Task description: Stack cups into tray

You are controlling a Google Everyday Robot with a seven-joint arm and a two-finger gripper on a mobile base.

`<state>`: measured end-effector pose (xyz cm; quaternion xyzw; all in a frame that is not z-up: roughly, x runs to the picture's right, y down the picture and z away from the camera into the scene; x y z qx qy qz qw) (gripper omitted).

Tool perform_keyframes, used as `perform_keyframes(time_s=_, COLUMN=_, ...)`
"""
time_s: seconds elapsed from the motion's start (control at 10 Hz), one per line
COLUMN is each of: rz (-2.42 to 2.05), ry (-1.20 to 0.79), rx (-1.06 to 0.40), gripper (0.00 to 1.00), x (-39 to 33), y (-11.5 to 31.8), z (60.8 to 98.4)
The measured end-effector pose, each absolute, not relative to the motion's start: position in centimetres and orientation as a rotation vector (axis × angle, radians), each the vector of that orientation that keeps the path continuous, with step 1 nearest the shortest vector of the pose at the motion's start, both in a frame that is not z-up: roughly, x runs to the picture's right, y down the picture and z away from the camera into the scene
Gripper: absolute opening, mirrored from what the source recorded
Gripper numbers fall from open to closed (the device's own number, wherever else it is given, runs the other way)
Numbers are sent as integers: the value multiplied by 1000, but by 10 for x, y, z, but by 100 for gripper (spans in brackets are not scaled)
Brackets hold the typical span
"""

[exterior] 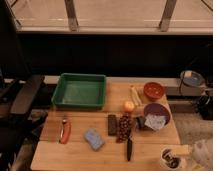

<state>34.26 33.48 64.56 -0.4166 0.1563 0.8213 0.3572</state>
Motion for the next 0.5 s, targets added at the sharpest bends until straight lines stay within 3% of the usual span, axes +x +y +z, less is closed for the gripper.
perform_keyframes(time_s=0.5, rz=2102, ry=414, rx=-1120, gripper=6, x=335, y=340, z=652)
